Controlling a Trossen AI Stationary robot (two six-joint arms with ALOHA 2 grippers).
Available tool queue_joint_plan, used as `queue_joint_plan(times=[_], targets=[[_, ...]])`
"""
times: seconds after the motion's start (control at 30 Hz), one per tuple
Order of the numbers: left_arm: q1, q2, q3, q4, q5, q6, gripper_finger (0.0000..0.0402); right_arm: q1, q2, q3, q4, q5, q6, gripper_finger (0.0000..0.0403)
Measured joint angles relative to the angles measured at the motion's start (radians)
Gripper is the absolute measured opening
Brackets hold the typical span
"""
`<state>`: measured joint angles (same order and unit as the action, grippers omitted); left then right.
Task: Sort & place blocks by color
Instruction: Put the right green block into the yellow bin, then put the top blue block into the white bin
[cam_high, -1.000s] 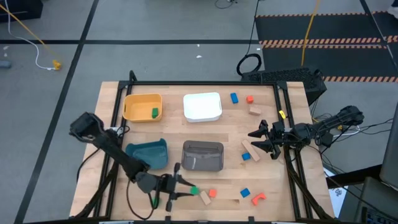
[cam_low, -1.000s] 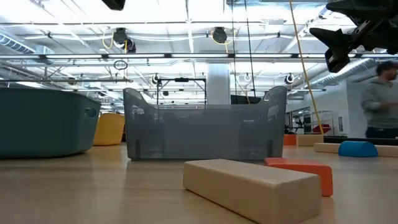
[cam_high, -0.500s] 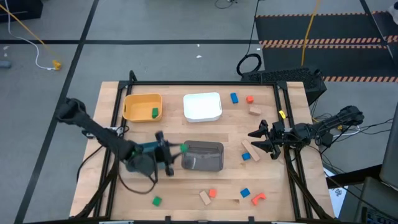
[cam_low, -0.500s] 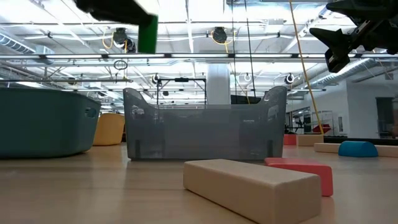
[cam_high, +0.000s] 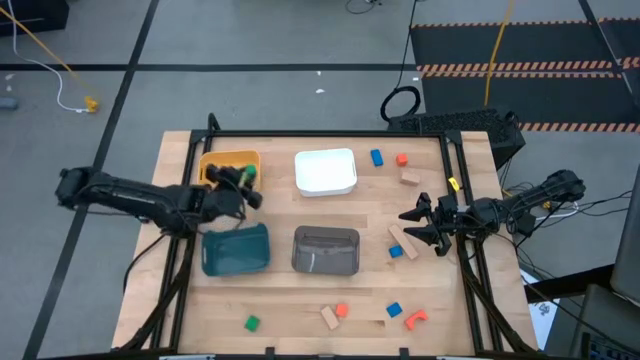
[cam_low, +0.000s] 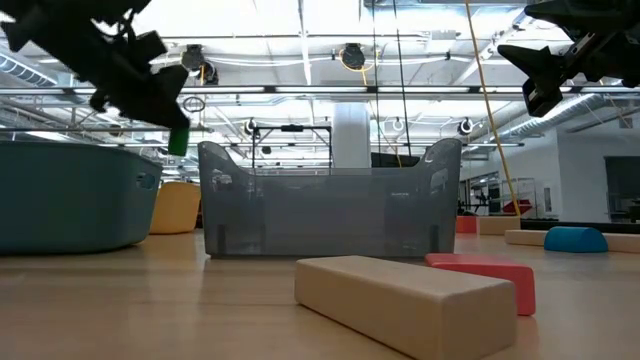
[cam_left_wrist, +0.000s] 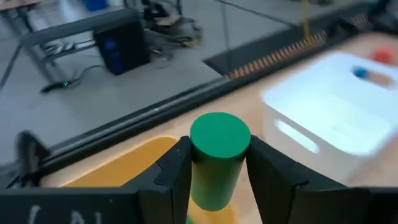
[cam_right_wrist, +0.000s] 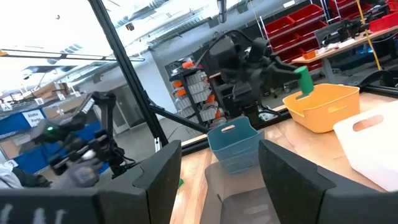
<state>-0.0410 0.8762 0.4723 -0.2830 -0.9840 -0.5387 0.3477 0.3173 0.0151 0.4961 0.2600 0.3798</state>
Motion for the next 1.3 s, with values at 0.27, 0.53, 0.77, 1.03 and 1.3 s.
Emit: queue_joint_plan(times=[0.27,0.53,0.77,1.03,1.3], targets=[[0.149,-0.094,-0.158,-0.003,-0.004,-0.257,0.0138,0.0,0.0,0.0,0.0,0.0,0.0,0.0208],[0.217,-0.09,-0.224,0.0,0.035,-0.372,0.014,0.0,0.0,0.0,0.0,0.0,0.0,0.0208],[0.219,-0.09,-0.224,0.001,0.078,-0.304,0.0164,0.0,0.0,0.0,0.0,0.0,0.0,0.0208],[0.233,-0.089,-0.224,0.065,0.075,-0.272,0.0247,0.0,0.0,0.0,0.0,0.0,0.0,0.0208],[0.242,-0.089,-0.224,0.429,0.191,-0.067,0.03,0.0,0.0,0.0,0.0,0.0,0.0,0.0208]])
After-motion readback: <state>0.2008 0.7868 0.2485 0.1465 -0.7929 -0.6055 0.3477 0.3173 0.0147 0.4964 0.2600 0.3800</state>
